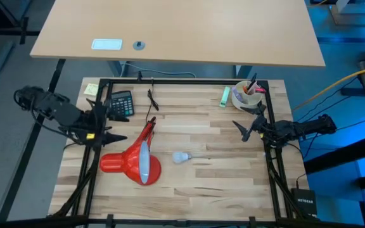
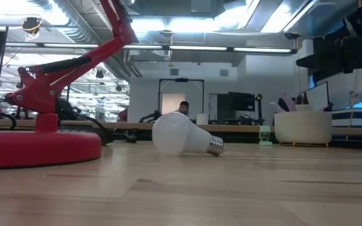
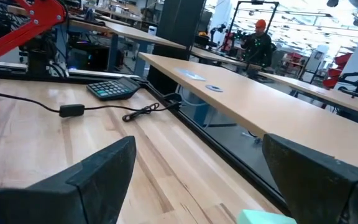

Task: Screw lightbulb
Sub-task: Insert the light bulb into the orange desk lamp

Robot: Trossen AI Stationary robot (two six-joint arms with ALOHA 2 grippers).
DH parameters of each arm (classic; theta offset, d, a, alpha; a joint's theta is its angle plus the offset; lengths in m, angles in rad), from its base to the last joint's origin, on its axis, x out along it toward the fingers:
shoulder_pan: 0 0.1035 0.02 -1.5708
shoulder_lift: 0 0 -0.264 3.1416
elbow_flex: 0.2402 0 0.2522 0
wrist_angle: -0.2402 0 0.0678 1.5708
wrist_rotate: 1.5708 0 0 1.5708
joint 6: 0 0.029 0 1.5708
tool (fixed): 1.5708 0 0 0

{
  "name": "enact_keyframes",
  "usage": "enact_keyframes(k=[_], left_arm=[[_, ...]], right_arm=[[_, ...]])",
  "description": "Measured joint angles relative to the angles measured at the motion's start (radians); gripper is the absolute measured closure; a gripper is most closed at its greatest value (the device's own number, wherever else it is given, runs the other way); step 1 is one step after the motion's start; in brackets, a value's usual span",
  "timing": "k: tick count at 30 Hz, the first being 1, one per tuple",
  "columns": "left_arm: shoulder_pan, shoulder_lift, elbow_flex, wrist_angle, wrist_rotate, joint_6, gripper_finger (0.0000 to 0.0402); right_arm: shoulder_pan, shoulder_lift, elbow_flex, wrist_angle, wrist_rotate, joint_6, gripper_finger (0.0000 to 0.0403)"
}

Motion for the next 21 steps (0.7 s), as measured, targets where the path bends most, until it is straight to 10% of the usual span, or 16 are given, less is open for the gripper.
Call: enact_keyframes(k=[6,13,21], left_arm=[[-0.101,-0.076,0.003,-0.002,0.0,0.011,0.0073],[-0.168,-0.077,0.001,-0.381,-0.02,-0.441,0.0073],[-0.272,0.092,0.001,-0.437,0.073,-0.689,0.0073]], right_arm=[[0.0,0.0,0.0,0.002,-0.003,0.006,0.0047],[0.0,0.0,0.0,0.007,-0.131,0.362,0.0047],[0.0,0.0,-0.001,0.021,-0.216,0.477,0.0047]])
